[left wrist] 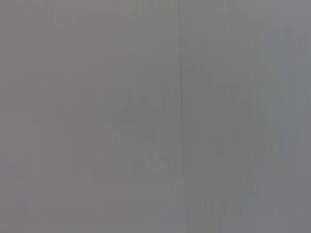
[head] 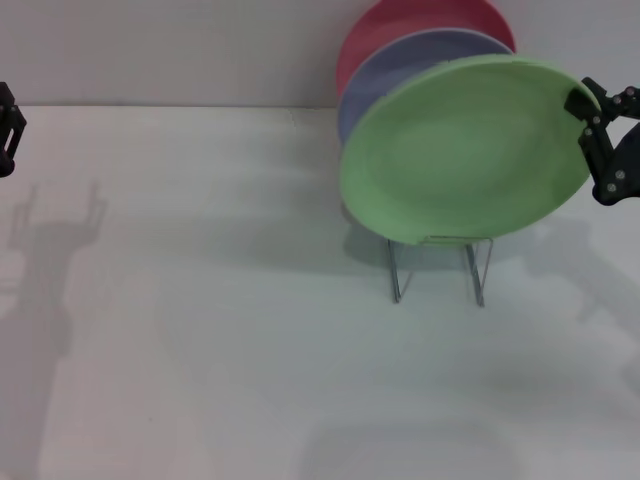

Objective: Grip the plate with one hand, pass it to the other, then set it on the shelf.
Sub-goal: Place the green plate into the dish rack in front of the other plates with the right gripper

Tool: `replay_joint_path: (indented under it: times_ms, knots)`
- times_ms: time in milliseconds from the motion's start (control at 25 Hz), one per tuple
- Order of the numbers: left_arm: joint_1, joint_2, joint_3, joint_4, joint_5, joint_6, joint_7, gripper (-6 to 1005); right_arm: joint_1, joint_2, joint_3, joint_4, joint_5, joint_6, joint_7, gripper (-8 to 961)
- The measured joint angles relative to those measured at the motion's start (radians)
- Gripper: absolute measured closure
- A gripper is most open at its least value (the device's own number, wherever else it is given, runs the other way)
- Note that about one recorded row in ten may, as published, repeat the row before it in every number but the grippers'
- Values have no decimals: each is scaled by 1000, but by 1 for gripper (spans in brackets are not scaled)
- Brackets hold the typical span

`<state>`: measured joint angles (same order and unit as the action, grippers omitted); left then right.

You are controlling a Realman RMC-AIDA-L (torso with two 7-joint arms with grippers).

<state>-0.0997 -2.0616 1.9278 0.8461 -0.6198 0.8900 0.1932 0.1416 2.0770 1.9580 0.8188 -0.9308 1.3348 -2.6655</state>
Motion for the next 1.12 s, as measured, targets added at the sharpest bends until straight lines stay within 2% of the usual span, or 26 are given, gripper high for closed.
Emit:
replay_joint_path:
  times_ms: [520, 920, 1120]
  knots:
    - [-3, 0, 8, 3, 13, -2, 0, 211, -4, 0, 17, -39, -22, -1, -34, 915]
    - [-13, -1, 26, 2, 14, -3, 1, 211, 24, 2, 64, -130, -80, -18, -68, 914]
    - [-19, -2, 32, 2, 14, -4, 1, 211, 41, 0, 60, -155, -103, -28, -59, 825]
